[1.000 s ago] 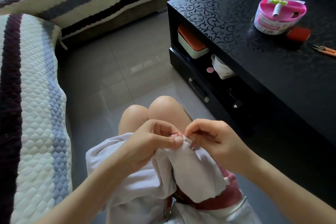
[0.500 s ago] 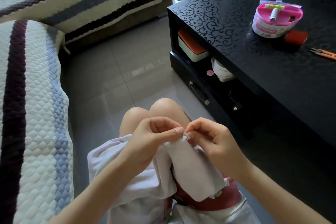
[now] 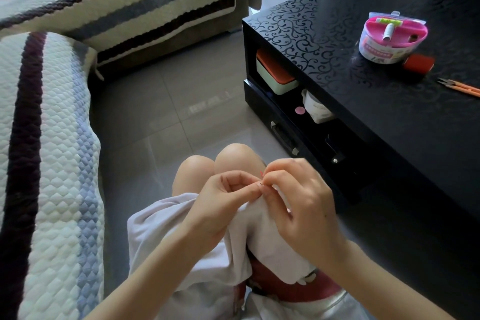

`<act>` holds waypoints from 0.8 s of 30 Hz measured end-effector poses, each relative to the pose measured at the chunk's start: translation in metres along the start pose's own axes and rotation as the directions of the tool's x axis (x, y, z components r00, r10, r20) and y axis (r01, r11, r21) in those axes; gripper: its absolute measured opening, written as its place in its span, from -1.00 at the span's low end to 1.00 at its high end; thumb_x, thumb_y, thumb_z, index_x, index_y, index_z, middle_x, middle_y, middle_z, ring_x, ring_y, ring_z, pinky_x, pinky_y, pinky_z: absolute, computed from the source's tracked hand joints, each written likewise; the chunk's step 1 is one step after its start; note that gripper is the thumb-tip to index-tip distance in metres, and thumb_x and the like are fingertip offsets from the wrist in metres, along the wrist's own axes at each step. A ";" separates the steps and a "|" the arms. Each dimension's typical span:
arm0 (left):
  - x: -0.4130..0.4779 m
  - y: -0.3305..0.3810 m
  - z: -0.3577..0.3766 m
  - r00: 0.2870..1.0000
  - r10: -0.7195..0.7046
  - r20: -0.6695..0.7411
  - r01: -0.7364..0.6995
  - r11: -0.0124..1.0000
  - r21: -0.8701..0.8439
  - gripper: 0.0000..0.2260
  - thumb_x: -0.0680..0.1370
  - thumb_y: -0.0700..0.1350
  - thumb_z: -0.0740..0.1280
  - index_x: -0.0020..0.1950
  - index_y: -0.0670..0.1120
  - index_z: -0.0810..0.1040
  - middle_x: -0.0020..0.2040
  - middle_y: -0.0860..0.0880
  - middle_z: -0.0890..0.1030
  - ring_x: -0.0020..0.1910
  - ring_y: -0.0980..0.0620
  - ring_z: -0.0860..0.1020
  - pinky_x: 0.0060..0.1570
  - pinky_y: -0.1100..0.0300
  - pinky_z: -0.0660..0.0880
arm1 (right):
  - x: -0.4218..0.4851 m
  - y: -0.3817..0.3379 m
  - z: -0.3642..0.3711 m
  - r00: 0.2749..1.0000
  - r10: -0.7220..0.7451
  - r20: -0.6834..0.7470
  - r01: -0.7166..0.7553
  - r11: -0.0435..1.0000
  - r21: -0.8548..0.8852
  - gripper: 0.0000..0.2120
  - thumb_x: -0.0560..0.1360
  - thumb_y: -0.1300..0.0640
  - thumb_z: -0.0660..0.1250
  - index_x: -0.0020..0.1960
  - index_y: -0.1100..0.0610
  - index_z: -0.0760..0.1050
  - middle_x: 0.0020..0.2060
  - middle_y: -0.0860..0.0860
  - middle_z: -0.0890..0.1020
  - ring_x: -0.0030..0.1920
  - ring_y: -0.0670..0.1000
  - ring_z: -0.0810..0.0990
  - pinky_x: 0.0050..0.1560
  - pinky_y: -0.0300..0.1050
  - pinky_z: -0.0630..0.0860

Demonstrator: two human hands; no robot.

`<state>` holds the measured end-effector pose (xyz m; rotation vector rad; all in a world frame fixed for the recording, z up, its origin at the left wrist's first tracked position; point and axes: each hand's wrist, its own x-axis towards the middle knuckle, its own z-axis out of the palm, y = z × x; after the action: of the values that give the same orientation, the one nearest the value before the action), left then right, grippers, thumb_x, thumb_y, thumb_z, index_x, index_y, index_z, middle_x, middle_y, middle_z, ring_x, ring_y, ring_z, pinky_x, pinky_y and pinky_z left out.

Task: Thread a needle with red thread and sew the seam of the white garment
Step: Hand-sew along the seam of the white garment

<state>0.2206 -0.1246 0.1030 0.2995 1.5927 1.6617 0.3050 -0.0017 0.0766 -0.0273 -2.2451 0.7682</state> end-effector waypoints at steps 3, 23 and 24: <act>-0.001 -0.005 0.005 0.992 0.086 -0.095 -0.079 0.994 0.074 -0.92 0.35 -0.09 0.55 -0.28 -0.03 0.68 -0.29 -0.04 0.65 -0.23 0.09 0.58 -0.18 0.24 0.50 | 0.007 -0.004 0.002 0.993 -0.117 -0.024 0.116 0.992 -0.051 -0.93 0.51 0.25 0.23 -0.12 0.11 0.43 -0.16 0.01 0.58 -0.10 0.02 0.49 -0.10 -0.03 0.39; -0.003 -0.025 0.007 0.953 0.029 -0.303 -0.001 0.996 0.093 -0.91 0.51 -0.20 0.40 -0.17 -0.18 0.65 -0.24 -0.08 0.69 -0.19 0.10 0.63 -0.14 0.27 0.52 | 0.026 -0.007 0.000 0.937 0.346 0.044 -0.324 0.819 0.473 -0.88 0.62 0.22 0.14 -0.09 0.12 0.36 -0.33 -0.03 0.57 -0.37 0.05 0.50 -0.30 -0.09 0.46; -0.002 -0.023 0.004 0.960 -0.002 -0.281 0.020 0.998 0.059 -0.91 0.51 -0.18 0.40 -0.15 -0.17 0.66 -0.21 -0.10 0.70 -0.16 0.06 0.64 -0.09 0.22 0.53 | 0.024 -0.006 -0.001 0.929 0.362 0.080 -0.357 0.817 0.453 -0.88 0.62 0.16 0.15 -0.09 0.08 0.35 -0.34 -0.04 0.59 -0.44 0.02 0.47 -0.38 -0.08 0.42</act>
<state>0.2332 -0.1250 0.0835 0.0867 1.8526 1.7070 0.2895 -0.0002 0.0963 -0.2339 -2.0126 1.4924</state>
